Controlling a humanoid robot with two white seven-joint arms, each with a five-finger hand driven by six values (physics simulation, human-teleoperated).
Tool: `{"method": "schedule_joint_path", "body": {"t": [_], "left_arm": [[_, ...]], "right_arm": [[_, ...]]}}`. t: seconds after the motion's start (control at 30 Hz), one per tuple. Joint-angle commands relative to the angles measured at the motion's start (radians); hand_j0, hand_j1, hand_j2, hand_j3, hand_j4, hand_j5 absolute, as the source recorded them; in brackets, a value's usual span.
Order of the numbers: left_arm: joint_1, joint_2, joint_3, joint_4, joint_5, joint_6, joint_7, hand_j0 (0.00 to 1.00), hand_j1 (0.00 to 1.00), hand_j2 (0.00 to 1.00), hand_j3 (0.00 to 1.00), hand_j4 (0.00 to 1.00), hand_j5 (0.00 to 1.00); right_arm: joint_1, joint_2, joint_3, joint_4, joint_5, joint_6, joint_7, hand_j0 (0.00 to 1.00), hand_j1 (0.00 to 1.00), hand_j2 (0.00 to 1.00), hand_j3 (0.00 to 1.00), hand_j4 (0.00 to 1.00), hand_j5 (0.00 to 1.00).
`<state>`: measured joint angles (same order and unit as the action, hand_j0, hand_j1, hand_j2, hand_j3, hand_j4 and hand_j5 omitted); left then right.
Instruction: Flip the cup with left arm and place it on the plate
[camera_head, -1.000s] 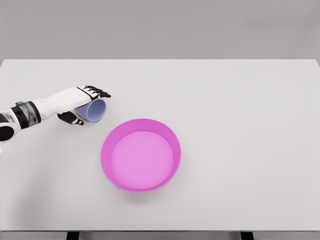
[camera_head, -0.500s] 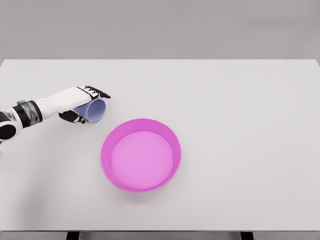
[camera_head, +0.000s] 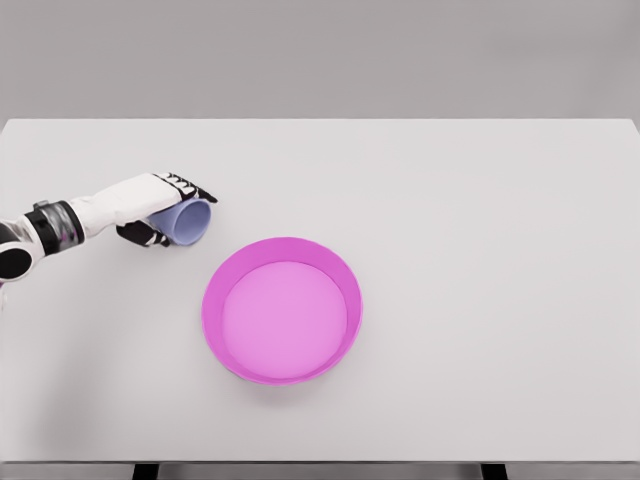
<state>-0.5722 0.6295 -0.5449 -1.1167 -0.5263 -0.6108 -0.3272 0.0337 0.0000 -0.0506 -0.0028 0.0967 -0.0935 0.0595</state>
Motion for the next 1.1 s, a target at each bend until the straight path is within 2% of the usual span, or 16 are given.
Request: {"method": "schedule_joint_path", "body": {"t": [0.0,0.1,0.5,0.63,0.77,0.9,1.07], "left_arm": [[-0.002,0.002,0.000,-0.002,0.003,0.000,0.002,0.80,0.80,0.80,0.80,0.80,0.80],[0.000,0.006,0.002,-0.009,0.012,0.000,0.005,0.80,0.80,0.80,0.80,0.80,0.80],[0.011,0.009,-0.003,-0.041,0.192,0.000,0.005,0.80,0.80,0.80,0.80,0.80,0.80],[0.015,0.006,-0.007,-0.043,0.215,0.000,0.007,0.80,0.80,0.80,0.80,0.80,0.80],[0.018,0.009,-0.012,-0.058,0.270,0.000,0.007,0.80,0.80,0.80,0.80,0.80,0.80],[0.049,0.009,-0.012,-0.078,0.331,0.000,0.007,0.80,0.80,0.80,0.80,0.80,0.80],[0.046,0.024,-0.038,-0.087,0.370,0.000,0.011,0.80,0.80,0.80,0.80,0.80,0.80]], "right_arm": [[0.000,0.000,0.000,0.000,0.000,0.000,0.000,1.00,1.00,1.00,1.00,1.00,1.00],[0.000,0.000,0.000,0.000,0.000,0.000,0.000,1.00,1.00,1.00,1.00,1.00,1.00],[0.000,0.000,0.000,0.000,0.000,0.000,0.000,1.00,1.00,1.00,1.00,1.00,1.00],[0.000,0.000,0.000,0.000,0.000,0.000,0.000,1.00,1.00,1.00,1.00,1.00,1.00],[0.000,0.000,0.000,0.000,0.000,0.000,0.000,1.00,1.00,1.00,1.00,1.00,1.00],[0.000,0.000,0.000,0.000,0.000,0.000,0.000,1.00,1.00,1.00,1.00,1.00,1.00],[0.000,0.000,0.000,0.000,0.000,0.000,0.000,1.00,1.00,1.00,1.00,1.00,1.00]]}}
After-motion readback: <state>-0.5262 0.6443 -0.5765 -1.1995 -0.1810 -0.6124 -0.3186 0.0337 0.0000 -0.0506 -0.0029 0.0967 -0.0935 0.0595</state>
